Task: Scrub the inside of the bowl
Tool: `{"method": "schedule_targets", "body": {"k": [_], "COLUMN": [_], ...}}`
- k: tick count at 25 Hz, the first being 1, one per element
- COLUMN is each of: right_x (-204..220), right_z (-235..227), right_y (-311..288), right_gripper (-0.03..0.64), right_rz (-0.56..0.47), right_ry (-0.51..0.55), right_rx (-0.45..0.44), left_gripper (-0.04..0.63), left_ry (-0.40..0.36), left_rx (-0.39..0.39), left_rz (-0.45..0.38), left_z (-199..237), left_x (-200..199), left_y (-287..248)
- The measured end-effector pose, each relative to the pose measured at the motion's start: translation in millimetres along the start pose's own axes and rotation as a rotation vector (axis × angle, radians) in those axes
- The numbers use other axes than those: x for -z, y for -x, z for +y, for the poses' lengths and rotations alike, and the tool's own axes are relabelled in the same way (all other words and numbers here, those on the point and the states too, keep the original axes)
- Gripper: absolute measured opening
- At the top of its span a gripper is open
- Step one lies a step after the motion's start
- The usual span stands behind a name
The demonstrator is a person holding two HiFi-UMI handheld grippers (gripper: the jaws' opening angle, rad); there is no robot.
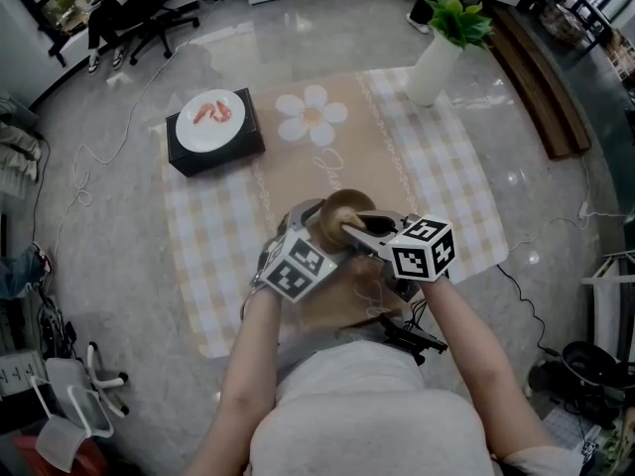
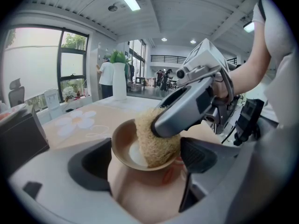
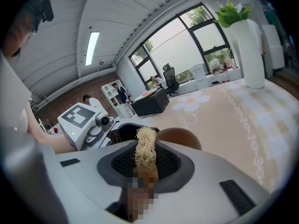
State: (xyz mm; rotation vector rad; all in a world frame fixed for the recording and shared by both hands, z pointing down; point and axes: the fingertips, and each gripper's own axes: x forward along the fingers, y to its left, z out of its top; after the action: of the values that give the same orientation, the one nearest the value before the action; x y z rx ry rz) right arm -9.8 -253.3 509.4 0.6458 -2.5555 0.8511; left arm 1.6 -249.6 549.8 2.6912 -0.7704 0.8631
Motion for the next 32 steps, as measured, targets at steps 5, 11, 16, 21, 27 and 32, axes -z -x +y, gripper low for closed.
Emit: {"method": "schedule_targets", "body": {"k": [5, 11, 16, 21, 27, 32], "right_x": [-10.1, -13.5, -9.9, -7.1, -16.9, -21.4], "right_z": [-8.3, -20.5, -15.5, -13.6, -17.8, -26.6], "right_y": [-1.6, -4.1, -7.8, -13.3, -19.6, -20.5], "right_gripper": [0.094, 0.094, 0.094, 0.094, 0.094, 0.094], "right_rz": [-0.049, -0.044, 0.001, 0.061, 0.119, 0.170], "right_ry": [-0.059, -0.041, 0.061, 0.189, 0.343, 0.397], "right_rx": [-0.028, 0.022, 0.039, 0.076, 0.125, 0.154], "left_gripper": [0.433, 0.433, 0.433, 0.433, 0.433, 0.433], "left_ry": [-0.001, -0.001, -0.002, 0.000, -0.003, -0.002], "left_rx": [0.001, 0.000, -0.001, -0.005, -0.003, -0.003], "left_rz": [0.002, 0.001, 0.000, -0.002, 0.000, -0.001], "left_z": [0.2, -0.4, 0.3, 0.8, 0.4, 0.4], "left_x": [0.1, -0.2, 0.0, -0.1, -0.5, -0.2], "left_y": [-0.1, 0.0, -0.2, -0.4, -0.2, -0.3]}}
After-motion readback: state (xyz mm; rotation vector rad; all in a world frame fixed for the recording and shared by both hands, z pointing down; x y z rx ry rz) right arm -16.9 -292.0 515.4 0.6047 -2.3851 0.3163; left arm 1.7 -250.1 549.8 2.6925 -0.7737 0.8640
